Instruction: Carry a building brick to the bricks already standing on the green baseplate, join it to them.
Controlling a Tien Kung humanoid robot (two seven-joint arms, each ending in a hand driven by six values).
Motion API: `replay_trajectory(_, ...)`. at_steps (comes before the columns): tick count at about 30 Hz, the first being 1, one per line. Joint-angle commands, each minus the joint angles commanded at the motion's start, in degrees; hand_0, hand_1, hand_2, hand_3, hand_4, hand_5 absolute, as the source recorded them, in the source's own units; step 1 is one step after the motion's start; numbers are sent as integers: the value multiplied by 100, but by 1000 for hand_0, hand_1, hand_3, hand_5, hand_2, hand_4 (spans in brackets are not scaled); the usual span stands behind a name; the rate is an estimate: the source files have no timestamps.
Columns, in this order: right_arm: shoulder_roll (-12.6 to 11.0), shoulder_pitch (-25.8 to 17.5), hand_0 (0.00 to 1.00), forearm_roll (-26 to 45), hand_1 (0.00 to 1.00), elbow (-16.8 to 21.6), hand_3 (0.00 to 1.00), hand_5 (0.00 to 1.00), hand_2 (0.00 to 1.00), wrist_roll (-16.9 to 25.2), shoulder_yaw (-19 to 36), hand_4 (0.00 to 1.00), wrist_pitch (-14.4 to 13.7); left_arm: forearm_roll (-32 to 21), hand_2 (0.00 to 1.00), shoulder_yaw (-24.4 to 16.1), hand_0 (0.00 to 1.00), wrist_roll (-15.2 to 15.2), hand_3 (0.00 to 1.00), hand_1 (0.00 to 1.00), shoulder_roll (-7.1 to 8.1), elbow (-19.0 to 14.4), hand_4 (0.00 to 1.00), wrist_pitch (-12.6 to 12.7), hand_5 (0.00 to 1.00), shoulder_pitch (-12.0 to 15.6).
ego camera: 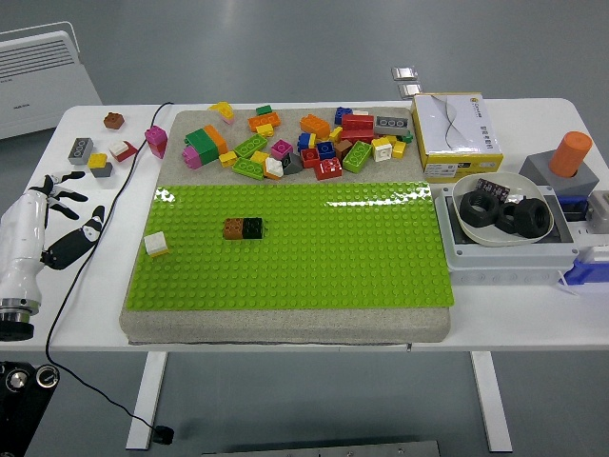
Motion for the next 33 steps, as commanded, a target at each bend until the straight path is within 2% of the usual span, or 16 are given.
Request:
replay_trajectory(3,-1,4,516,13,629,0,845,998,771,4,3,985,-2,-29,284,-50,543,-15,596,223,-14,-9,749,20,210,14)
replay_trajectory(4,-1,10,516,23,629,0,841,998,771,5,2,977,-4,-32,212,-72,543,-16,561,221,-20,-11,880,22,183,17)
replay_trajectory(12,-7,46,516,110,624,0,841,998,770,3,-16,972,-24,59,197,-164,548,55,579,220,-57,-4,898,3,156,15)
replay_trajectory(15,-8,55,516,141,624,0,841,998,770,1,-15,972,-33,166,197,-137,548,225,579,220,12,-1,898,-137,156,0)
replay_trajectory(16,-9,59,516,156,626,0,836,998,769,0,-13,967,-36,203,215,-97,583,324,612,242,79,5,955,-228,162,-22)
replay_trajectory(18,-13,65,516,177,626,0,836,998,769,0,-7,967,-42,210,215,33,583,484,612,242,235,24,955,-385,162,-90)
replay_trajectory(21,-28,79,516,191,626,0,836,998,769,-3,38,967,-51,135,215,413,583,773,612,242,611,92,955,-703,162,-326)
replay_trajectory(22,-36,87,516,178,633,0,834,998,768,-6,74,962,-53,88,247,564,626,872,657,271,752,128,943,-816,158,-443)
replay_trajectory(23,-42,93,516,167,633,0,834,998,768,-8,104,962,-54,38,247,699,626,940,657,271,875,158,943,-904,158,-544)
replay_trajectory(27,-80,118,516,104,633,0,834,998,768,-21,250,962,-58,-353,247,1304,626,1081,657,271,1406,338,943,-1177,158,-1010)
replay_trajectory(28,-90,124,516,79,632,0,834,998,766,-25,295,962,-57,-456,256,1468,637,1091,611,280,1536,391,770,-1224,155,-1131)
replay_trajectory(32,-144,149,516,-44,632,0,834,998,766,-29,484,962,-33,-839,256,2039,637,1159,611,280,1931,577,770,-1499,155,-1546)
replay_trajectory(33,-158,152,516,-68,632,0,834,998,766,-27,524,962,-24,-937,256,2167,637,1193,611,280,1987,616,770,-1588,155,-1628)
